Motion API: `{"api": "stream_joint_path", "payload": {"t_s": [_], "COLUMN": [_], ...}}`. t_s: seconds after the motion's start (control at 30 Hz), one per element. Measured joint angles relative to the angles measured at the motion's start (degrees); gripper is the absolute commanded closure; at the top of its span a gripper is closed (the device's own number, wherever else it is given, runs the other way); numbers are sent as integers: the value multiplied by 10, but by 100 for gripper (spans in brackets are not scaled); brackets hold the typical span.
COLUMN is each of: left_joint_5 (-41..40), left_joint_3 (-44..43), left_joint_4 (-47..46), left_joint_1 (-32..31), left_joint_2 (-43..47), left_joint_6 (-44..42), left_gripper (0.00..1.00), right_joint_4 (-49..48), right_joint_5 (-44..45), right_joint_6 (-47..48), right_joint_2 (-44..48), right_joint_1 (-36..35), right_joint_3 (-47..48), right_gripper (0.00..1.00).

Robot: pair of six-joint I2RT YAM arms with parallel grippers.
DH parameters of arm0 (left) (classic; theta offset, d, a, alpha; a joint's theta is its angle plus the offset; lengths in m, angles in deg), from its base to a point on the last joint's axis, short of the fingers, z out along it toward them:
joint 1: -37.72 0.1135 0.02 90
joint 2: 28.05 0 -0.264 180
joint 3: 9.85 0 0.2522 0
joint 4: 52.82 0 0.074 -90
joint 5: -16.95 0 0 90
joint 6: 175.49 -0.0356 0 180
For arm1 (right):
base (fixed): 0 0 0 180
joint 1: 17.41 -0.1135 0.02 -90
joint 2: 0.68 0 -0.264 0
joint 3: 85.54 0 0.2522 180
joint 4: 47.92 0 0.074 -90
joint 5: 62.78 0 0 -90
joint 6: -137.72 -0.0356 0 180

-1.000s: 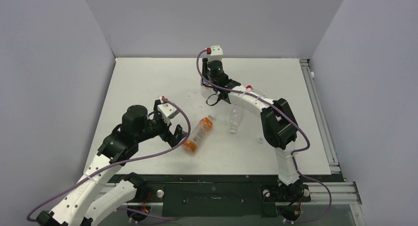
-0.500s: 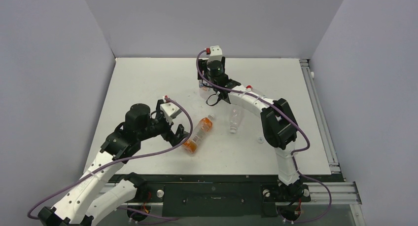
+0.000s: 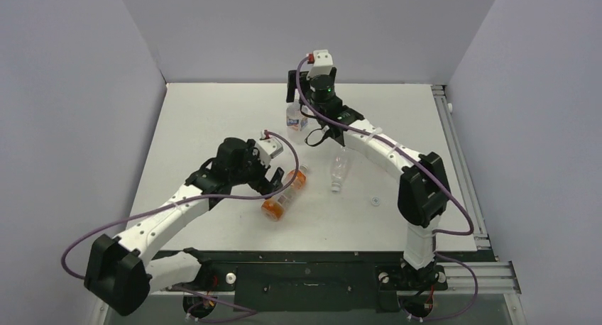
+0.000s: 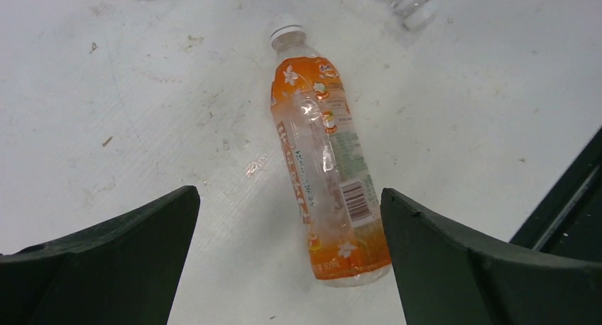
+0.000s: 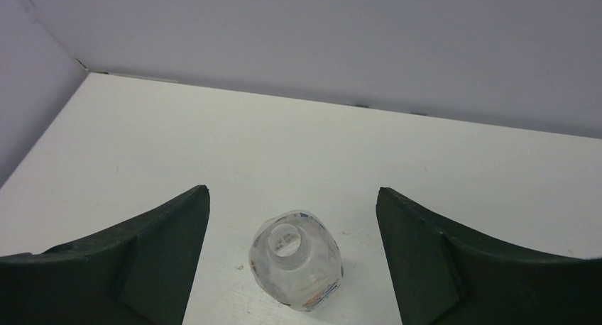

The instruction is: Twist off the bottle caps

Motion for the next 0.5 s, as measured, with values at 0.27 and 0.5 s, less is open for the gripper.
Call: {"api": "stream_joint_path", "payload": {"t_s": [0.27,0.5], "left_joint_5": [-51,-69], "left_joint_3": [-28,-54], "left_joint_4": [-54,-83], "left_joint_1": [-20,-33], "left_joint_2": [-159,-265], "left_joint_6": [-6,-8], "left_gripper": [3,3], "right_joint_4": [74,140], "right_joint_5": [0,12], "right_joint_6": [-31,-66], "right_joint_2": [142,262], "right_joint_1": [0,6], "right_joint_3": [-13,-97], "right_gripper": [17,16]}}
